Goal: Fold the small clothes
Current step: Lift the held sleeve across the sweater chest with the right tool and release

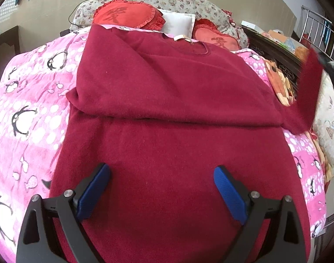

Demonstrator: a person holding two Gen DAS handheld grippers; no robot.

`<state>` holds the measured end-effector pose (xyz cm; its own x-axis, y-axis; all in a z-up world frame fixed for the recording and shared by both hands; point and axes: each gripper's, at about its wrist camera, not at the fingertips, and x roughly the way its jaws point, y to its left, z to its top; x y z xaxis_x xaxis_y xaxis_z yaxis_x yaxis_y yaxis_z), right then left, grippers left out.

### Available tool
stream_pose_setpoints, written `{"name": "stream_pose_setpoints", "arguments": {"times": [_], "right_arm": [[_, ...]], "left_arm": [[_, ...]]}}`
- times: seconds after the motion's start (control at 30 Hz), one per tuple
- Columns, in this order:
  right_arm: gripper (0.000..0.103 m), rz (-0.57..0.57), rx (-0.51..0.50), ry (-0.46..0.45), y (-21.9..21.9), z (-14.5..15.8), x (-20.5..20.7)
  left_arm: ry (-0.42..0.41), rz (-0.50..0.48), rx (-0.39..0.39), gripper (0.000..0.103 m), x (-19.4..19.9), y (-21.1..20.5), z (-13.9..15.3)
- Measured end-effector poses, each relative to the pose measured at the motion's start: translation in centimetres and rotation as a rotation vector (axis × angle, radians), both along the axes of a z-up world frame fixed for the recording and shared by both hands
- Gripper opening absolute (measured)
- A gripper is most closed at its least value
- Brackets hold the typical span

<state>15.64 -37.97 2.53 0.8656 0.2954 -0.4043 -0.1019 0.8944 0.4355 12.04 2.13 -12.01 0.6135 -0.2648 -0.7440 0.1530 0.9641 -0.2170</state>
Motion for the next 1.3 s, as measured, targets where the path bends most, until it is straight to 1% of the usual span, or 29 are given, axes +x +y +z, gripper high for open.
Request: {"name": "stream_pose_setpoints", "arguments": {"times": [0.03,0.1,0.17,0.23,0.3,0.4,0.5,0.53,0.6,0.67,0.77,0.87,0.93,0.97,1.03,1.1,1.13,1.17,1.23,1.3], "right_arm": [[0.000,0.044,-0.004,-0.003,3.2,0.4,1.1],[0.000,0.107,-0.005,0.000,8.1,0.5,2.6],[0.000,0.156,-0.022,0.007,12.1,0.5,3.6],[0.000,0.200,-0.028,0.018,15.6,0.3,4.6],[0.000,0.248,-0.031,0.038,19.6,-0.3,5.8],[0.000,0.313,-0.047,0.075,24.5,-1.6,7.4],[0.000,0.385,-0.089,0.122,28.8,-3.0,8.6],[0.000,0.412,-0.117,0.138,30.5,-3.6,8.9],[0.000,0.442,-0.158,0.166,32.7,-4.9,9.6],[0.000,0.441,-0.178,0.212,33.9,-6.4,10.1],[0.000,0.438,-0.200,0.274,35.1,-8.6,10.9],[0.000,0.459,-0.191,0.324,36.0,-10.2,11.2],[0.000,0.457,-0.177,0.369,36.0,-10.5,11.0],[0.000,0.461,-0.165,0.368,35.7,-10.3,10.6],[0.000,0.478,-0.162,0.324,34.5,-9.0,9.3],[0.000,0.469,-0.206,0.250,32.3,-7.3,7.0],[0.000,0.458,-0.231,0.233,31.5,-6.8,6.3],[0.000,0.430,-0.266,0.211,29.8,-6.4,5.1],[0.000,0.367,-0.329,0.179,25.9,-6.0,3.1],[0.000,0.297,-0.379,0.170,22.2,-6.3,1.8]], "left_arm": [[0.001,0.000,-0.003,0.098,-0.3,0.2,0.3],[-0.015,0.021,-0.025,0.098,-1.8,1.8,1.3],[-0.030,0.054,-0.029,0.098,-3.0,3.2,1.6],[-0.026,0.120,-0.026,0.098,-3.9,4.7,1.0],[0.007,0.150,-0.044,0.098,-4.2,5.3,-0.3],[0.001,0.148,-0.042,0.103,-4.2,5.2,-0.5],[0.018,0.154,-0.048,0.103,-3.8,5.4,-0.8],[0.013,0.155,-0.056,0.103,-3.9,5.5,-0.8],[0.007,0.155,-0.074,0.103,-4.0,5.8,-0.8],[0.005,0.156,-0.091,0.103,-3.9,5.8,-0.7],[0.005,0.157,-0.095,0.103,-3.9,6.0,-0.7],[0.008,0.155,-0.090,0.103,-3.9,5.8,-0.6],[0.010,0.155,-0.091,0.103,-4.0,5.8,-0.6],[0.010,0.155,-0.092,0.103,-3.9,5.9,-0.6],[0.013,0.154,-0.086,0.103,-3.8,5.8,-0.6],[0.022,0.153,-0.072,0.103,-3.7,5.6,-0.6],[0.030,0.151,-0.063,0.103,-3.4,5.5,-0.5],[0.035,0.150,-0.056,0.103,-3.1,5.5,-0.3],[-0.001,0.137,-0.056,0.102,-2.6,5.4,1.1],[-0.097,0.131,-0.037,0.102,-1.7,5.1,3.7]]}}
